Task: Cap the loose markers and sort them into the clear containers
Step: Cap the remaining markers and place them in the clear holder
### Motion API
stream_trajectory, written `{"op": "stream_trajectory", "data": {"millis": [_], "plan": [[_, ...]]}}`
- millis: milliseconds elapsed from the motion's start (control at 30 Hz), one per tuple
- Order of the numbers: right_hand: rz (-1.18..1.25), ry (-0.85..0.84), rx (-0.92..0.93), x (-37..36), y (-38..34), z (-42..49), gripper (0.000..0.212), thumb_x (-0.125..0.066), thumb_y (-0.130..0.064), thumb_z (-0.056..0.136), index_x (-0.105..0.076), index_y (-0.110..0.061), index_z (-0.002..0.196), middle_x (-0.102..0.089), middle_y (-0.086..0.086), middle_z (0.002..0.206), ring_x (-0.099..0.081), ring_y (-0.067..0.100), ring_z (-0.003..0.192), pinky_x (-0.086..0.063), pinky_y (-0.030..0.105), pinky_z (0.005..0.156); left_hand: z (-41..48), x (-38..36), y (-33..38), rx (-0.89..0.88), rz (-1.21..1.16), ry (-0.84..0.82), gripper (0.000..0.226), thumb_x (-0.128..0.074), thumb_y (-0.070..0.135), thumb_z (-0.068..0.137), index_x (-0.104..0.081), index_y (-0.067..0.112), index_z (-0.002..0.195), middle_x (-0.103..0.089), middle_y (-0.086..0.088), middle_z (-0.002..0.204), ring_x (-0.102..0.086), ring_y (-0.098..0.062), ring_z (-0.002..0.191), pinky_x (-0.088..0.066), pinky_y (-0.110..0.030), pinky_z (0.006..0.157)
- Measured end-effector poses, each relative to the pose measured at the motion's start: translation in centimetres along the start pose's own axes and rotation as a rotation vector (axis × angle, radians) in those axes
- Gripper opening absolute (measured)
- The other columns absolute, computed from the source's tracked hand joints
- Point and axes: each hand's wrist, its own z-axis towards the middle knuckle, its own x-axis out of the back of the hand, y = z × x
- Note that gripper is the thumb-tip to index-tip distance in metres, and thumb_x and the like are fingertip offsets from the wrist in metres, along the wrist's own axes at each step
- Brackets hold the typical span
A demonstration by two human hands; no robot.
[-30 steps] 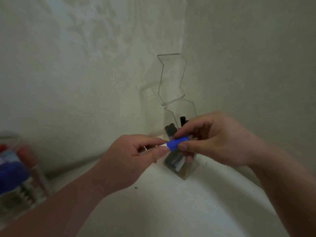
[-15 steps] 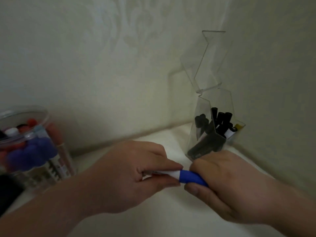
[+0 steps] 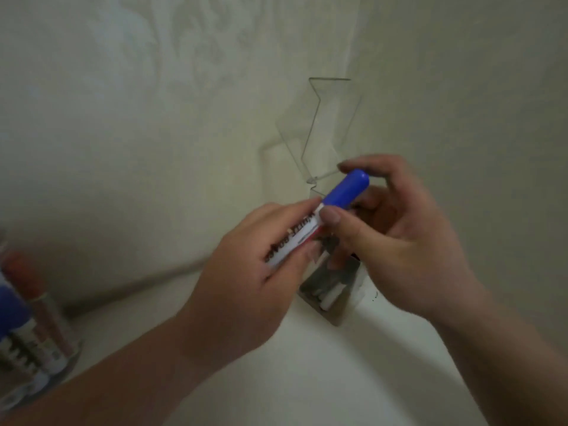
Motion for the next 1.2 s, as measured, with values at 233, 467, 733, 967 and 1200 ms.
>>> {"op": "stream_trajectory", "data": {"millis": [233, 467, 733, 967, 1200], "plan": [[0.038, 0.157, 0.046, 3.7, -1.4, 2.6, 0.043, -0.071, 0.0, 0.086, -0.059, -0.014, 0.125, -0.07, 0.014, 0.072, -0.064, 0.022, 0.057, -0.054, 0.03, 0.058, 4.4, -4.0, 1.6, 0.051, -0.287, -0.017, 0.045, -0.063, 0.016, 0.094, -0.061, 0.038, 0.133, -0.065, 0.015, 0.103, -0.065, -0.005, 0.093, -0.053, -0.027, 0.086], [-0.048, 0.177, 0.061, 5.0, -1.8, 3.6, 0.04, -0.07, 0.001, 0.088, -0.061, -0.014, 0.124, -0.069, 0.012, 0.07, -0.065, 0.021, 0.056, -0.054, 0.027, 0.058, 6.0, -5.1, 2.2, 0.169, -0.484, 0.043, 0.041, -0.075, 0.005, 0.087, -0.064, 0.024, 0.122, -0.071, 0.003, 0.097, -0.072, -0.015, 0.088, -0.059, -0.031, 0.081], [-0.476, 0.203, -0.022, 7.1, 2.4, 4.6, 0.041, -0.073, -0.013, 0.089, -0.059, -0.03, 0.124, -0.069, 0.002, 0.082, -0.07, 0.013, 0.069, -0.06, 0.025, 0.066, 1.7, -2.9, -1.6, 0.35, 0.04, 0.066, 0.053, -0.082, 0.051, 0.07, -0.05, 0.037, 0.11, -0.059, 0.016, 0.103, -0.059, -0.004, 0.088, -0.049, -0.022, 0.076], [-0.816, -0.012, -0.094, 5.4, 5.8, 4.2, 0.017, -0.07, -0.027, 0.091, -0.073, -0.023, 0.107, -0.068, -0.008, 0.088, -0.06, 0.005, 0.075, -0.051, 0.023, 0.072, -1.4, -7.5, -2.1, 0.467, 0.234, -0.2, 0.077, -0.08, 0.072, 0.053, -0.027, 0.035, 0.095, -0.038, 0.018, 0.099, -0.049, -0.001, 0.085, -0.033, -0.015, 0.062], [-1.061, -0.218, 0.062, 6.1, 6.8, 3.9, 0.026, -0.05, -0.021, 0.1, -0.073, -0.009, 0.098, -0.055, 0.005, 0.101, -0.053, 0.023, 0.095, -0.041, 0.029, 0.082, -1.8, -9.5, -4.1, 0.422, 0.196, -0.112, 0.07, -0.083, 0.058, 0.064, -0.027, 0.034, 0.1, -0.039, 0.018, 0.101, -0.053, -0.01, 0.087, -0.049, -0.03, 0.071]]}}
